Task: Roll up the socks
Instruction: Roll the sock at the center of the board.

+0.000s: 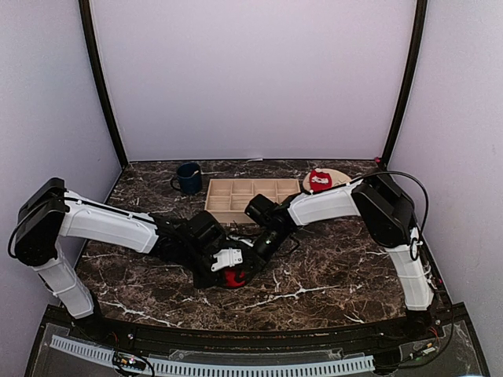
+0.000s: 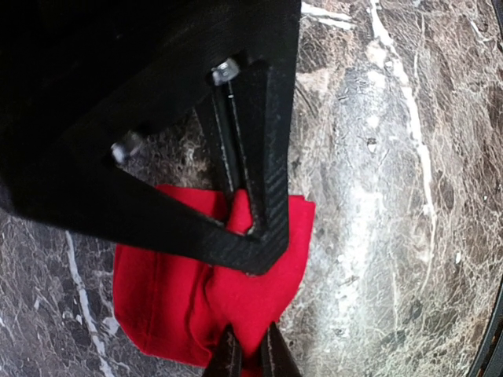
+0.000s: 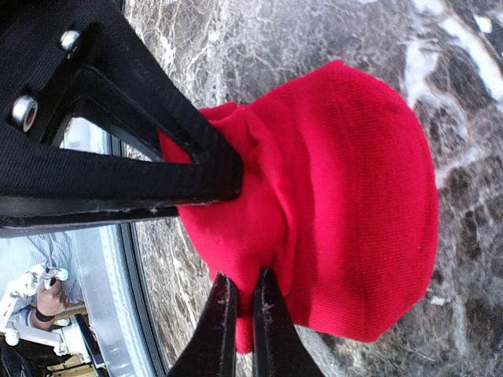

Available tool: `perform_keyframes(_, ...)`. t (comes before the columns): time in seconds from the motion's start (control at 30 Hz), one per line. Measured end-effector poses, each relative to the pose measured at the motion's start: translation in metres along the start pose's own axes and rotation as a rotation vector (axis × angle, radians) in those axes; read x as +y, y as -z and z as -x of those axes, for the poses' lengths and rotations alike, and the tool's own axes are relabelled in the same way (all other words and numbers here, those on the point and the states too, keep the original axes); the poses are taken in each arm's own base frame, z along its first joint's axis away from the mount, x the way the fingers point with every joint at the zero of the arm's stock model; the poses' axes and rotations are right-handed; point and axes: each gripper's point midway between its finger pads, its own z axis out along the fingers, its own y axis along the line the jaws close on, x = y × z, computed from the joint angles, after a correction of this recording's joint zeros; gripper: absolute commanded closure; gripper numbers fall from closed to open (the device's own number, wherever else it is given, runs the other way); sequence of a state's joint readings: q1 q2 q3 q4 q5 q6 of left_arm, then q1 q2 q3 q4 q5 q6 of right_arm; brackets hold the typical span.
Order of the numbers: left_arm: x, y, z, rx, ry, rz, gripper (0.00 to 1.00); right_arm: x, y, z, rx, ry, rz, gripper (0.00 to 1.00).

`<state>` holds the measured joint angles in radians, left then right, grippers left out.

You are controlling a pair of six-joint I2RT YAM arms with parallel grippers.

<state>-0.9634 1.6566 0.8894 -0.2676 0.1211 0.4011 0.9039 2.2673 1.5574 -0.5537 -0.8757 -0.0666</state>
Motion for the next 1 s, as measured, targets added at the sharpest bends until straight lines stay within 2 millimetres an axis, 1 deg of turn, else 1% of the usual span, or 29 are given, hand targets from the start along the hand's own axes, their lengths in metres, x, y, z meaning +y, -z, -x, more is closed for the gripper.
perform_keyframes(0.17, -0.001, -0.001, 0.003, 0.007, 0.001, -0.015, 1.00, -0.002, 0.002, -0.001, 0.000, -0.010, 0.000, 0.77)
perform_keyframes(0.27, -0.002, -0.002, 0.005, 0.004, 0.008, -0.037, 1.00, -0.002, 0.003, -0.002, -0.011, -0.026, 0.023, 0.72)
perform_keyframes(0.4, 0.001, -0.003, 0.006, -0.005, 0.052, -0.098, 1.00, -0.003, 0.008, -0.004, -0.035, -0.042, 0.041, 0.69)
perform_keyframes(0.63, 0.010, -0.004, 0.011, -0.022, 0.169, -0.231, 1.00, -0.008, 0.017, -0.007, -0.080, -0.063, 0.045, 0.67)
perform_keyframes(1.0, 0.009, -0.008, 0.019, -0.032, 0.281, -0.407, 1.00, -0.015, 0.030, -0.011, -0.147, -0.096, 0.012, 0.64)
